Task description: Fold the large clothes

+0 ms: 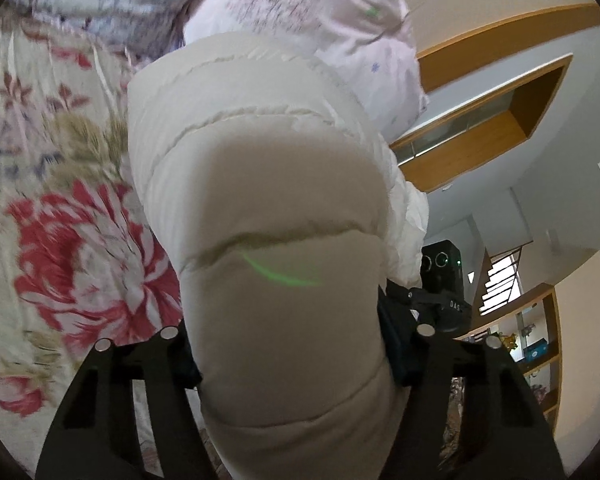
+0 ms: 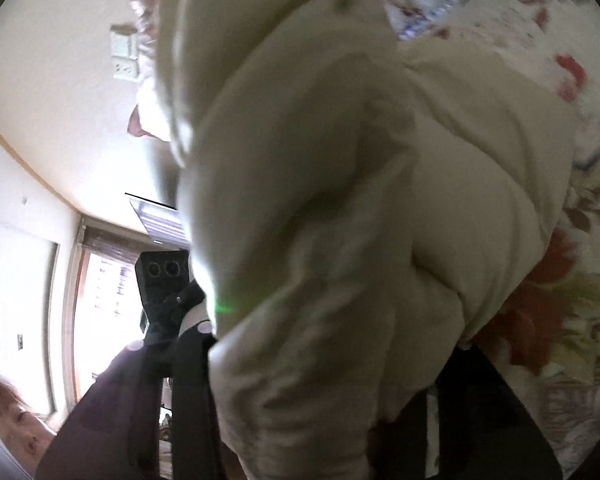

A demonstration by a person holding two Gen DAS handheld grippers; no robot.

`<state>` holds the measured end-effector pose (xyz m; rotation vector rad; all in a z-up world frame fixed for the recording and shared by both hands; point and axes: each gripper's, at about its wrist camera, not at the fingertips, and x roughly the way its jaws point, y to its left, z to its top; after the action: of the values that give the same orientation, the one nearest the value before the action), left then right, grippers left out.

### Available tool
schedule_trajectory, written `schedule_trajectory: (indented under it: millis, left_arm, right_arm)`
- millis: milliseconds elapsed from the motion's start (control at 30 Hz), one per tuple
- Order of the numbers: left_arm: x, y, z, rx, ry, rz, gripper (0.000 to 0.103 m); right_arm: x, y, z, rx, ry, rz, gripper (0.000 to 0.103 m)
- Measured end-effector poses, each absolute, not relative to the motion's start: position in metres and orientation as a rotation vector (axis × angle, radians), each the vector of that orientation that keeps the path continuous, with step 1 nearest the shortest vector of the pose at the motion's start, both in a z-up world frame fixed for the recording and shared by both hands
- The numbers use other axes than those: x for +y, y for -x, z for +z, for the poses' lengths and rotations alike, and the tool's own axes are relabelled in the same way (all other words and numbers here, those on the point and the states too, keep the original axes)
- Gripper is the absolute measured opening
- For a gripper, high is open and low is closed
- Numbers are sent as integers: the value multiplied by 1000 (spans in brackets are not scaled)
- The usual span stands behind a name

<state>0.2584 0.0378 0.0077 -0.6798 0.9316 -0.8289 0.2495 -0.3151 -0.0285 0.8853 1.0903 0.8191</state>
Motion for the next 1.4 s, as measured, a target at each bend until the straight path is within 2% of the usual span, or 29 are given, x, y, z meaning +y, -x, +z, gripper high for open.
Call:
schedule_trajectory:
  millis: [367,700,933,1033,1100,1133,1200,1300,1333,1367,1400]
  left_arm:
    - [101,-255,45,781,578,-721,64]
    - [133,-288,-1,842,548,-616,64]
    - [133,-307,-22,888,536,-602,71]
    - [134,-311,-25,900,540,-587,73]
    - [136,-306,-19,893,517,-564,77]
    - [137,-302,-15,881,500,-545,78]
    - [144,-292,-3,841,462,-500,78]
    - [154,-270,17,755,387,-406,78]
    - [155,-259,26,718,353,-379,78]
    - [153,-249,33,683,325,-371,78]
    - [151,-238,38,651,299,-376,78]
  right_arm:
    - [-247,-272,1,1019,-788,907,39]
    - [-215,-297,-39,1095,-771,824,40]
    - [-220,-287,-59,1139,-808,734,51]
    - [-222,-284,-64,1164,-834,698,61]
    - [-233,-280,-61,1172,-812,648,72]
    - [-239,-274,-55,1169,-785,594,81]
    - [-255,-261,-39,1115,-748,517,86]
    - [-286,-233,-5,982,-691,377,86]
    - [-290,-223,6,929,-649,342,82]
    - [-289,-209,17,877,-592,322,72]
    - [-284,-196,31,828,-518,337,66]
